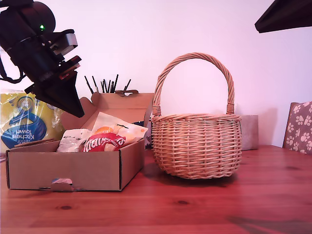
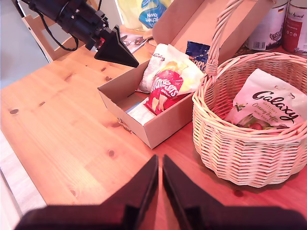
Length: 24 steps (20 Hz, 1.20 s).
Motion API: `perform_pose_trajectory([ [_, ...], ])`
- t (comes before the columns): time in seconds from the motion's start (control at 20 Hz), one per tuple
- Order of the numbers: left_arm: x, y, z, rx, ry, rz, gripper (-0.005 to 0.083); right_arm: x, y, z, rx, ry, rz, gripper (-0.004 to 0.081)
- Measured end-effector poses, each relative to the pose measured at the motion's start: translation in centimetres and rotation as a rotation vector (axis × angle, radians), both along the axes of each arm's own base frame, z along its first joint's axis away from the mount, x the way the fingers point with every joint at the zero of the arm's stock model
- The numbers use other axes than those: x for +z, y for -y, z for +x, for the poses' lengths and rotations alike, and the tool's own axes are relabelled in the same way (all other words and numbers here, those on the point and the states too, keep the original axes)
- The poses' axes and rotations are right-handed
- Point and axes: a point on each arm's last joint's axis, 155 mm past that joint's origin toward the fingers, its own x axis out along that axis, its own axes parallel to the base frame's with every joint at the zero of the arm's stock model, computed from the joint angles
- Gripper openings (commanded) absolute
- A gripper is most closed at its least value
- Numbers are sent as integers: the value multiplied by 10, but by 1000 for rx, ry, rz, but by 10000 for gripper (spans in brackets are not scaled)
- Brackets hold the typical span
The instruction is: Move the bags of Easter eggs from the cardboard box on the left into the woven basket on the right side.
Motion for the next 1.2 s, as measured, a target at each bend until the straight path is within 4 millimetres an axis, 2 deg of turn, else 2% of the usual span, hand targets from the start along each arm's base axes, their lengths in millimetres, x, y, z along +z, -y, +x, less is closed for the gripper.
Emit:
perform_pose_trajectory([
  [0.1, 8, 2, 12, 7, 59, -12, 7, 0, 1, 1, -9, 1, -2, -5],
  [0.3, 11, 2, 13, 7, 71, -15, 31, -3, 1, 2, -9, -9, -7, -5],
  [0.35, 11, 2, 14, 7, 73, -15, 124, -4, 1, 3, -9, -13, -8, -5],
  [0.45, 13, 3, 16, -3, 91, -13, 431, -4, 1, 3, -10, -14, -9, -5],
  [0.5, 14, 3, 17, -23, 113, -4, 546, -4, 1, 3, -10, -14, -9, -5],
  [0.55, 15, 4, 18, -53, 138, 12, 602, -4, 1, 4, -13, -13, -10, -5],
  [0.75, 21, 7, 24, -152, 239, 60, 609, -4, 2, 4, -15, -13, -10, -5],
  [1.05, 56, 16, 52, -215, 480, 69, 609, -4, 2, 4, -16, -13, -11, -5],
  [1.2, 50, 19, 55, -234, 482, 64, 609, -4, 2, 4, -16, -13, -11, -5],
])
